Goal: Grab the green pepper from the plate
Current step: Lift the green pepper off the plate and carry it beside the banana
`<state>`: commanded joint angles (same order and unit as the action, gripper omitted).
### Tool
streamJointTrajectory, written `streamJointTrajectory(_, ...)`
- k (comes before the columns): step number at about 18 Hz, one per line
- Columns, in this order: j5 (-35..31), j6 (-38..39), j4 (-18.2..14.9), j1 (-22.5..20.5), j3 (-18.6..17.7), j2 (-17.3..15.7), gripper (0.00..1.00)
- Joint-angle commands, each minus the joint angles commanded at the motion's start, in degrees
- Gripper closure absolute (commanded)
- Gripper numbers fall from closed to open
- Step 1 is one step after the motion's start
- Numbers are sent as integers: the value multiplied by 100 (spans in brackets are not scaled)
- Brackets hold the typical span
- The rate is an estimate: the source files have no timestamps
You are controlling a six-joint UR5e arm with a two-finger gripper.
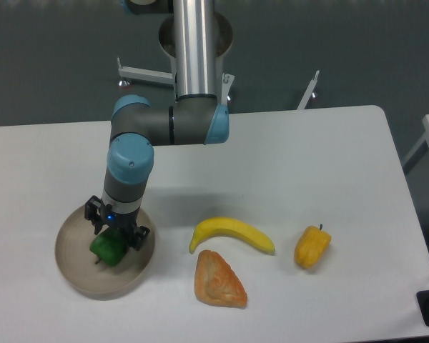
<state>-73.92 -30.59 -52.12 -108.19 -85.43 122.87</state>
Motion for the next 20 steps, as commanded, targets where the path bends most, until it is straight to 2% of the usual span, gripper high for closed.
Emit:
streamJointTrajectory(8,9,-35,0,0,26,-44,51)
streamJointTrajectory(11,9,-88,0,-61,88,-192,52)
streamJointTrajectory(15,18,-246,-17,-509,97,-544,56)
streamJointTrajectory(20,-9,-570,-53,-1045,272,-554,56)
